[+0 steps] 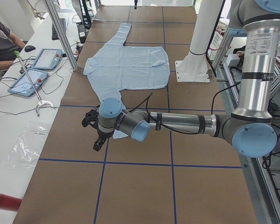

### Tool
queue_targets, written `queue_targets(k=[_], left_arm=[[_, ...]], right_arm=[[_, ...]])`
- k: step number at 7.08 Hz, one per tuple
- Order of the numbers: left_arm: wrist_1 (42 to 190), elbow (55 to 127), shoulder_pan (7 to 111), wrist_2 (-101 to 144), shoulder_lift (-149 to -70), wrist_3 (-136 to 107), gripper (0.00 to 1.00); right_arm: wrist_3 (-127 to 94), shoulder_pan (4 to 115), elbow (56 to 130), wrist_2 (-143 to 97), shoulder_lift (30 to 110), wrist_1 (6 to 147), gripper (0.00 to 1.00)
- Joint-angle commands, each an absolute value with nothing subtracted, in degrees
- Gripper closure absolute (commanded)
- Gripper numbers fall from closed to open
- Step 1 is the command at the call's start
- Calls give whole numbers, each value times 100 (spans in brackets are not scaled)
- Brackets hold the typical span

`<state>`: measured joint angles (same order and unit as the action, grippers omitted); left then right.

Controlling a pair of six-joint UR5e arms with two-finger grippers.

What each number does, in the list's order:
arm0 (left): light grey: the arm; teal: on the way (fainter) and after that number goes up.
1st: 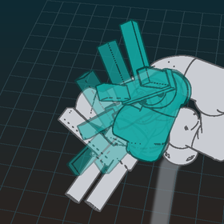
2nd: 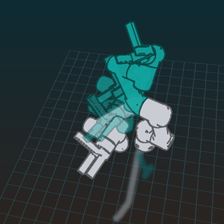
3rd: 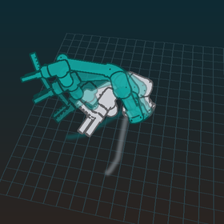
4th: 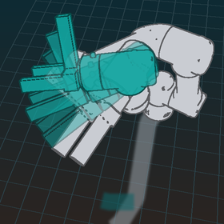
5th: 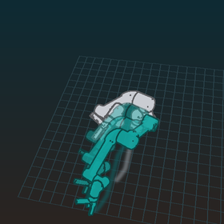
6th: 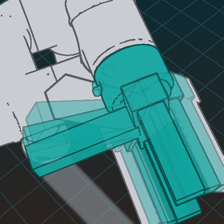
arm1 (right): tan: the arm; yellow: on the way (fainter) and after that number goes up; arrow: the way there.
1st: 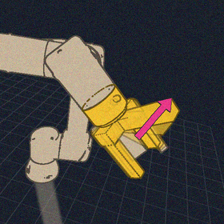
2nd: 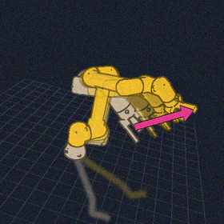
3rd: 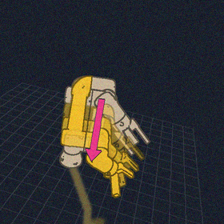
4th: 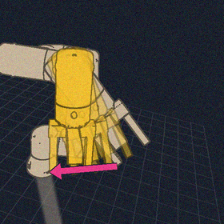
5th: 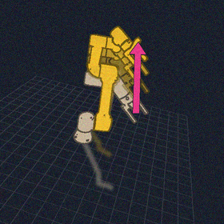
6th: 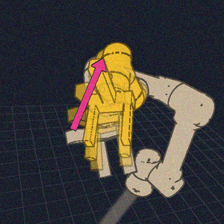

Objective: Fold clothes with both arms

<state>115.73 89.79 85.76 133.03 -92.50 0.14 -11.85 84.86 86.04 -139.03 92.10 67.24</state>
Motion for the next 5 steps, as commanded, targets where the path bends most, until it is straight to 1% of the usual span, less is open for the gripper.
queue_targets(k=[1, 2, 3, 5], left_arm=[[11680, 8782, 8561, 13289, -9343, 26, 0], [11681, 8772, 8561, 13280, -9325, 35, 0], [11689, 8771, 8561, 13280, -9325, 35, 0], [11698, 8745, 8561, 13280, -9325, 35, 0]], right_arm=[[-1634, 8096, 7687, -13712, 8827, 5524, 0], [-1643, 8016, 7090, -13589, 8607, 4998, 0], [-1670, 7903, 6858, -13510, 8439, 4853, 0], [-1748, 7639, 6750, -13439, 8289, 4886, 0]])
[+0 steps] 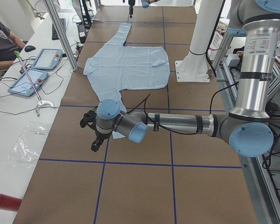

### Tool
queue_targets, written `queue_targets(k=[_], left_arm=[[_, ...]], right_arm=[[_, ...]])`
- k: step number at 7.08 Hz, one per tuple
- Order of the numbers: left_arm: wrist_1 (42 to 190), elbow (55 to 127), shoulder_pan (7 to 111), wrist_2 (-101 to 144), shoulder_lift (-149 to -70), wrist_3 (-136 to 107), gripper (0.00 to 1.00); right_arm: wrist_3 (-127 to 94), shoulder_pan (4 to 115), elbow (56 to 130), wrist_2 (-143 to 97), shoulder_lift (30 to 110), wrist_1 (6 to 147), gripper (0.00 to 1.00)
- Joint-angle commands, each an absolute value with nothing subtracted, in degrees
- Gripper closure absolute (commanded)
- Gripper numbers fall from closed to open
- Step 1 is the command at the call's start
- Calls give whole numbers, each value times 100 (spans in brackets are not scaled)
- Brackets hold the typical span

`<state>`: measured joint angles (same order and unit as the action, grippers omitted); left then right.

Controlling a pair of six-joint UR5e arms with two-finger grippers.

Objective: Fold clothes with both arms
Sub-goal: 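Lower the right gripper onto the sleeve cuff nearest it and grasp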

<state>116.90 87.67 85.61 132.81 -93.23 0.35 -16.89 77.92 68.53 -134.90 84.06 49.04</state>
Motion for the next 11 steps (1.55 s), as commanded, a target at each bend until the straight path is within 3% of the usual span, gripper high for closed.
queue_targets(k=[1, 4, 8, 9, 11], left_arm=[[11707, 8736, 8561, 13272, -9325, 35, 0], [11707, 8745, 8561, 13271, -9334, 35, 0], [11707, 8745, 8561, 13271, -9343, 35, 0], [11707, 8745, 8561, 13271, -9334, 35, 0], [11707, 8745, 8561, 13271, -9343, 35, 0]], right_arm=[[-1862, 7507, 6663, -13395, 8175, 4895, 0], [-1872, 7339, 6495, -13158, 8060, 4904, 2], [-1881, 7339, 6381, -13157, 8042, 5036, 17], [-1881, 7339, 6381, -13157, 7990, 5149, 26], [-1872, 7321, 6381, -13157, 7963, 5273, 27]])
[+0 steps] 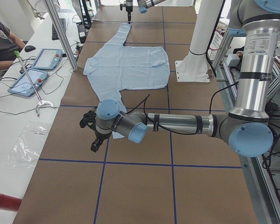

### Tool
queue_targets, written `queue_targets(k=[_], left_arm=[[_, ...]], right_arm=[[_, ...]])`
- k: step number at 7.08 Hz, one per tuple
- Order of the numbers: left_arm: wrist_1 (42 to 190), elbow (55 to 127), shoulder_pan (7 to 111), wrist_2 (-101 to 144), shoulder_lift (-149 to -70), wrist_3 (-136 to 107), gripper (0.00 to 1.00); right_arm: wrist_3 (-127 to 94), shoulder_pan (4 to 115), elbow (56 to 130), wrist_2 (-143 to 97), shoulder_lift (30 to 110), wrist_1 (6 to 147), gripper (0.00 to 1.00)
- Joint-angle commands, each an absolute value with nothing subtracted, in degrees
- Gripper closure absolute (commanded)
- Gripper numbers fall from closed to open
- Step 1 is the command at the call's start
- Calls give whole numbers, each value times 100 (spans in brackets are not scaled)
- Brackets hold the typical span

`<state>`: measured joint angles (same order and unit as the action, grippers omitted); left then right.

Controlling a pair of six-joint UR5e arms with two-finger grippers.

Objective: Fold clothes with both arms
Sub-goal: 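Lower the right gripper onto the sleeve cuff nearest it and grasp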

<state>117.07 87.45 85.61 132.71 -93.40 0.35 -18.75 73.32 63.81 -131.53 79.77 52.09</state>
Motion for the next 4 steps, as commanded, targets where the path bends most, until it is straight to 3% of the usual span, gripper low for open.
queue_targets(k=[1, 4], left_arm=[[11707, 8745, 8561, 13271, -9343, 35, 0], [11707, 8754, 8561, 13280, -9343, 35, 0]], right_arm=[[-1872, 7313, 6372, -13149, 7963, 5273, 27], [-1872, 7260, 6285, -13148, 7963, 5274, 27]])
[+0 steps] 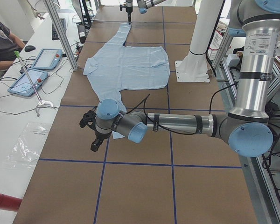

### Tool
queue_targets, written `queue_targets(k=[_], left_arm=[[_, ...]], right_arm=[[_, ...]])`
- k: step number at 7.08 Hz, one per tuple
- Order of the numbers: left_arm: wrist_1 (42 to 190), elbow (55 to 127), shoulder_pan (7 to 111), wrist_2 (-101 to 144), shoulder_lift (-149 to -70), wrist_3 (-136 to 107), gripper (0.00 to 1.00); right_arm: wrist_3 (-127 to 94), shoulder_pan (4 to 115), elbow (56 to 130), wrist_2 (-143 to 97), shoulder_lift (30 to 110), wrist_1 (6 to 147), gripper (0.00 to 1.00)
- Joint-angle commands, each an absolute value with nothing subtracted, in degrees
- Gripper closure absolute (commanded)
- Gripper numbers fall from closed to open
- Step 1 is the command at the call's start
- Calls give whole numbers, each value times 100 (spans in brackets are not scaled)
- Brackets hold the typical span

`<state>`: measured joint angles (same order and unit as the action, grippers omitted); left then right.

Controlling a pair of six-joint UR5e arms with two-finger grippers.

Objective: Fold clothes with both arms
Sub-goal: 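Lower the right gripper onto the sleeve cuff nearest it and grasp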

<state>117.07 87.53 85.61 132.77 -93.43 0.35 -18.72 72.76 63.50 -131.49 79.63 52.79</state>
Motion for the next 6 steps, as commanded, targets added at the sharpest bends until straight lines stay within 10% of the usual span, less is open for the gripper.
queue_targets(k=[1, 6], left_arm=[[11707, 8763, 8561, 13272, -9343, 35, 0], [11707, 8780, 8561, 13280, -9343, 35, 0]], right_arm=[[-1872, 7234, 6284, -13140, 7963, 5282, 27], [-1872, 7225, 6284, -13148, 7910, 5458, 51]])
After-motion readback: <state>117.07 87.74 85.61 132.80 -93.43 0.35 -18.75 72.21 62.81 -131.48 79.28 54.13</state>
